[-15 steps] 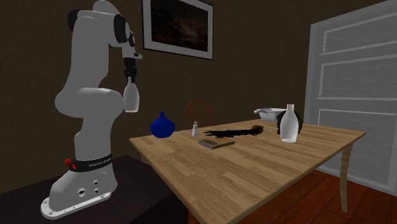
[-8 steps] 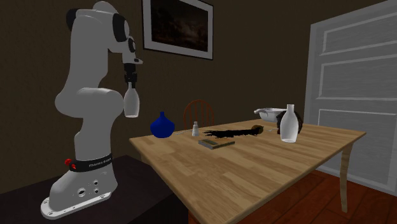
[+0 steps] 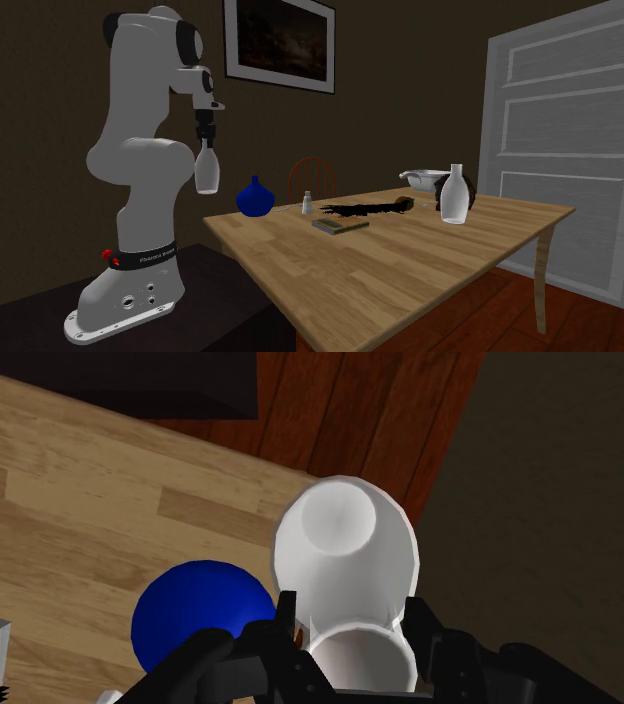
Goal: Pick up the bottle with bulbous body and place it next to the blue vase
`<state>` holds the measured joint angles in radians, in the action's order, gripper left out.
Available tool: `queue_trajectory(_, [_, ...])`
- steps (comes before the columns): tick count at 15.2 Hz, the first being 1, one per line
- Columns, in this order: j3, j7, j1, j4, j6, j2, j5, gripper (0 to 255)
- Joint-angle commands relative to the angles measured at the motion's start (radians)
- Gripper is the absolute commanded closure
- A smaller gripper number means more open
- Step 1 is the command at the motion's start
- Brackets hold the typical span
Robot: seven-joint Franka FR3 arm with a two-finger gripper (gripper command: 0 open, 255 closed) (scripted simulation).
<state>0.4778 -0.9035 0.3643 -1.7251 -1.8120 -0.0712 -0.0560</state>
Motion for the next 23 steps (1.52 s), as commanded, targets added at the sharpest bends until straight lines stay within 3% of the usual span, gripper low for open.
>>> queue_trajectory(1, [0.000, -0.001, 0.000, -0.026, -0.028, -0.002, -0.001, 255])
queue_trajectory(18, [-0.003, -0.024, 0.003, -0.205, -0.247, -0.046, -0.029, 255])
queue_trajectory(23, [-0.003, -0.025, 0.003, -0.210, -0.253, -0.049, -0.031, 255])
